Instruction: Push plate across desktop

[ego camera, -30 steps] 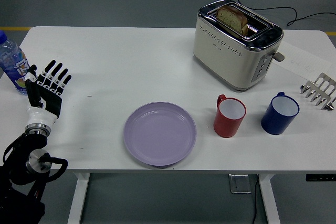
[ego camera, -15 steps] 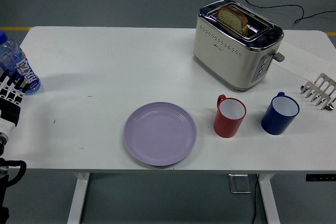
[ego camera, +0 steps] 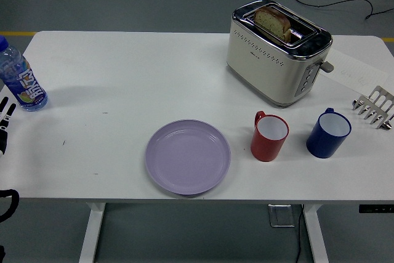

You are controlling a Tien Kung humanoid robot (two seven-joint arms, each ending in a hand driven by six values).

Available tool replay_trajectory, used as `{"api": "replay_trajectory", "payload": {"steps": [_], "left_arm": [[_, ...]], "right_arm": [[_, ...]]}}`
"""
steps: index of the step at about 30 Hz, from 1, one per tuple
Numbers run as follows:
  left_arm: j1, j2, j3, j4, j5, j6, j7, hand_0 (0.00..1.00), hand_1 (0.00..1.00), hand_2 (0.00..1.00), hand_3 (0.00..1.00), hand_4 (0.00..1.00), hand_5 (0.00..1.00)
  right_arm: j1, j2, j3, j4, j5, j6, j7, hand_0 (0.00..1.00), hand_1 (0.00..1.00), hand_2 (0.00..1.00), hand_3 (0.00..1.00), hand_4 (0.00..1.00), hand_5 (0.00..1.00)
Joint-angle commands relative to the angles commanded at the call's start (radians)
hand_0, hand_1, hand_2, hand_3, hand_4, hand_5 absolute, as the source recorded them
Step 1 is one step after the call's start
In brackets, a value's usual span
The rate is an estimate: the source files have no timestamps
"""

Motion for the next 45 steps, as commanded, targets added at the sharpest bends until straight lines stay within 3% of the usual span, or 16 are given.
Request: {"api": "replay_trajectory", "payload": {"steps": [20, 45], "left_arm": [[0.019, 0.009, -0.004, -0.003, -0.002, -0.011, 0.001, 0.718, 0.772, 0.762, 0.734, 0.578, 0.998], [0.032, -0.005, 0.004, -0.021, 0.007, -0.007, 0.013, 0.740, 0.753, 0.742, 0.702, 0.580, 0.998]], "right_arm": [[-0.003, -0.001, -0.001, 0.000, 0.002, -0.001, 0.000, 0.587, 0.526, 0.611, 0.603, 0.321, 0.545], [-0.009, -0.001, -0.010, -0.001, 0.016, -0.001, 0.006, 0.587, 0.526, 0.611, 0.602, 0.323, 0.545]]}}
